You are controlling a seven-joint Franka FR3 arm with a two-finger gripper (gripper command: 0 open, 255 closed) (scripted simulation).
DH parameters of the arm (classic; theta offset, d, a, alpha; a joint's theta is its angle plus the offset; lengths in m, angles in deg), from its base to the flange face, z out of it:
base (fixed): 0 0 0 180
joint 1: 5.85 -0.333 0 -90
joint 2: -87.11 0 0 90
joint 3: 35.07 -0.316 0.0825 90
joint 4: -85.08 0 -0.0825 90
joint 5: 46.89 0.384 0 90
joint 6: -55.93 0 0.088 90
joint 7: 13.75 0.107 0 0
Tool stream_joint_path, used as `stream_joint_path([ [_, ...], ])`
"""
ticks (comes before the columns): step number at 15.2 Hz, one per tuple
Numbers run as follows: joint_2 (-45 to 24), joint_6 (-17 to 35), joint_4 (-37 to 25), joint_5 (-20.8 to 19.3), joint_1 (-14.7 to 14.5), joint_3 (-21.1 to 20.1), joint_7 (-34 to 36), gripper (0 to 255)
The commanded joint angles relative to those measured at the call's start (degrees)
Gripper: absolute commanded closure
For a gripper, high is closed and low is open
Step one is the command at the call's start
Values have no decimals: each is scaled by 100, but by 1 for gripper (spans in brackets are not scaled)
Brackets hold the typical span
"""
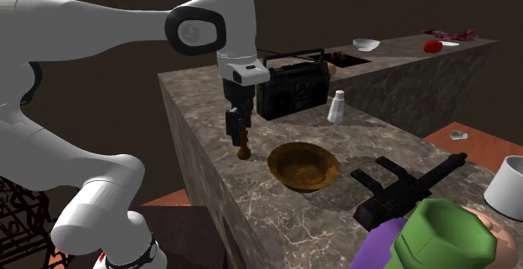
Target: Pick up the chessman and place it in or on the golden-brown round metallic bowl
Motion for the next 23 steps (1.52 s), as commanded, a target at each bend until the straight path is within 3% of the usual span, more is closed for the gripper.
stream_joint_path([
  [1,0,4,3,0,0,0,0,0],
  [4,0,3,3,0,0,0,0,0],
  [5,0,3,3,0,0,0,0,255],
  [14,0,3,3,0,0,0,0,255],
  [23,-194,-638,-830,-65,42,52,18,255],
])
